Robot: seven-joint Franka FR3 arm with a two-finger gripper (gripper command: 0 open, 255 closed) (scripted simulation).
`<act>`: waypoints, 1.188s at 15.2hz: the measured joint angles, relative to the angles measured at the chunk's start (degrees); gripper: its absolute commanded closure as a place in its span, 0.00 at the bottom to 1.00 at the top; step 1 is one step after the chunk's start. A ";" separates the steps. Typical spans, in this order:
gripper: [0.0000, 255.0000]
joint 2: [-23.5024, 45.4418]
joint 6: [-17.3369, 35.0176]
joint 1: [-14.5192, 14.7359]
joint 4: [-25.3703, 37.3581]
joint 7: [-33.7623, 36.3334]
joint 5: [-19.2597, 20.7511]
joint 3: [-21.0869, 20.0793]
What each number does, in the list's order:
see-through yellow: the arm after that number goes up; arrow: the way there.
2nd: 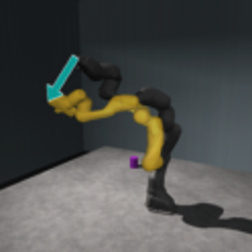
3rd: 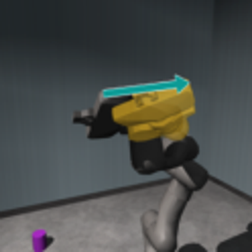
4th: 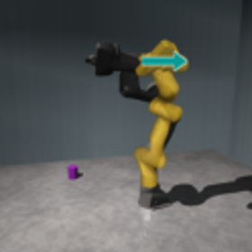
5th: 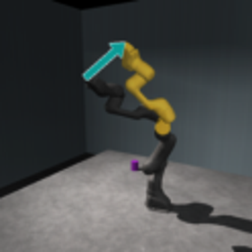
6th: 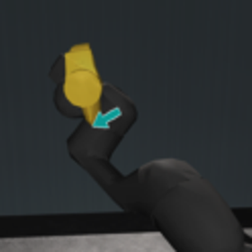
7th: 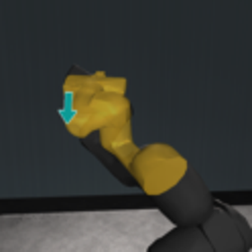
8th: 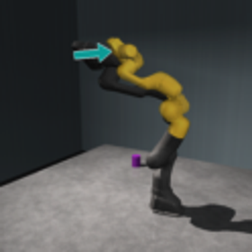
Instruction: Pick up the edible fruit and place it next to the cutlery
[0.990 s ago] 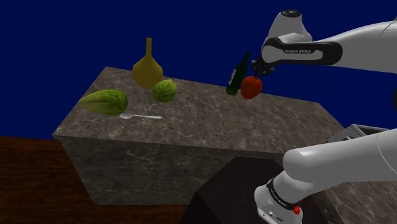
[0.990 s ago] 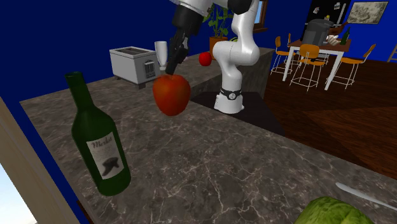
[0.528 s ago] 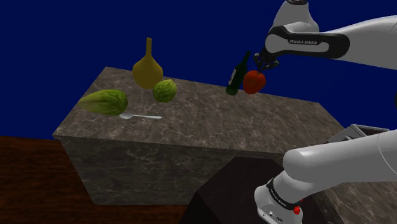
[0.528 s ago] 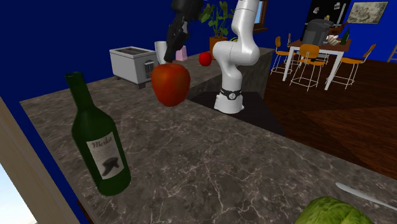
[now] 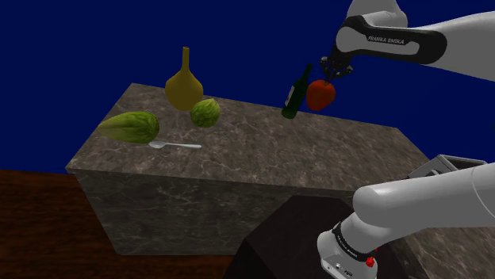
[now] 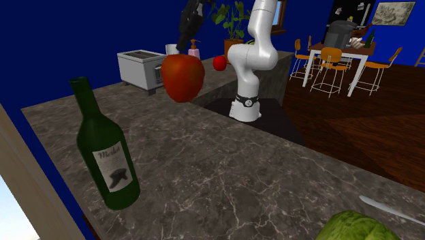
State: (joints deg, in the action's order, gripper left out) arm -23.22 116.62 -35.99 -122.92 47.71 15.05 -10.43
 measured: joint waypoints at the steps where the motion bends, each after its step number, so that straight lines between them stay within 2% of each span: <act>1: 1.00 -0.22 -0.38 0.30 -0.07 0.86 -0.08 -0.70; 10: 1.00 -3.04 -6.13 4.44 -0.21 12.09 -1.96 -10.01; 18: 1.00 -0.66 -12.00 7.10 5.00 22.74 -3.00 -19.39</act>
State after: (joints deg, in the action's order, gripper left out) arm -23.88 104.62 -28.89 -117.92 70.45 12.05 -29.82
